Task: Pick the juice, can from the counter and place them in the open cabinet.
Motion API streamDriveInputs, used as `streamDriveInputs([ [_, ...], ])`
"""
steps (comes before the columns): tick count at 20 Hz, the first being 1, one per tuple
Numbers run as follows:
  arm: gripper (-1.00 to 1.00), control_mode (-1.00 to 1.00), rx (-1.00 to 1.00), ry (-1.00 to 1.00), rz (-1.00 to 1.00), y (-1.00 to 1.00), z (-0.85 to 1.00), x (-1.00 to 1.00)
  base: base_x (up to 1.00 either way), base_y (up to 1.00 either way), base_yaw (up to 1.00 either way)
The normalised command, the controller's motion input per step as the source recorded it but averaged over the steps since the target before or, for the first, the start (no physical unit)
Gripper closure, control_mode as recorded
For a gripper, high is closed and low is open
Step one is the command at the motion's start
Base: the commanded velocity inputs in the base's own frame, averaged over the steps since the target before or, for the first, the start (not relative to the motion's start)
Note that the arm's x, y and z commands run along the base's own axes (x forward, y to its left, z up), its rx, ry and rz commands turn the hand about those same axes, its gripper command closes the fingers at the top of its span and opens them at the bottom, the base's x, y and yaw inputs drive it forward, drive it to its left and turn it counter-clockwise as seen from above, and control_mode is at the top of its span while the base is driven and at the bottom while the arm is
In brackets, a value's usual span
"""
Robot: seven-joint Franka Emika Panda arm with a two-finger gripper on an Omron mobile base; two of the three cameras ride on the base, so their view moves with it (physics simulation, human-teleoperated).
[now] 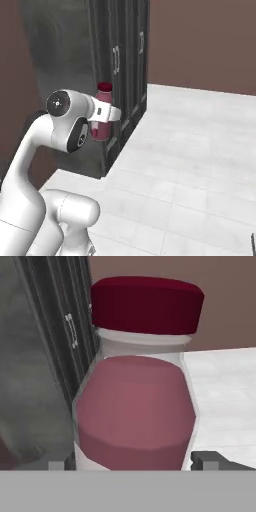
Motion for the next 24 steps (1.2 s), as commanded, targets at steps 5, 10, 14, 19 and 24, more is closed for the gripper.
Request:
streamDriveInputs([
  [5,1.00,1.00,0.00,0.00,0.00,0.00,0.00,0.00,0.00,-0.35,0.78],
  [10,1.00,1.00,0.00,0.00,0.00,0.00,0.00,0.00,0.00,-0.42,0.75],
  [14,1.00,1.00,0.00,0.00,0.00,0.00,0.00,0.00,-0.14,-0.45,0.73],
  [19,1.00,1.00,0.00,0.00,0.00,0.00,0.00,0.00,-0.33,-0.35,0.74],
  [24,1.00,1.00,0.00,0.00,0.00,0.00,0.00,0.00,-0.62,-0.31,0.69],
])
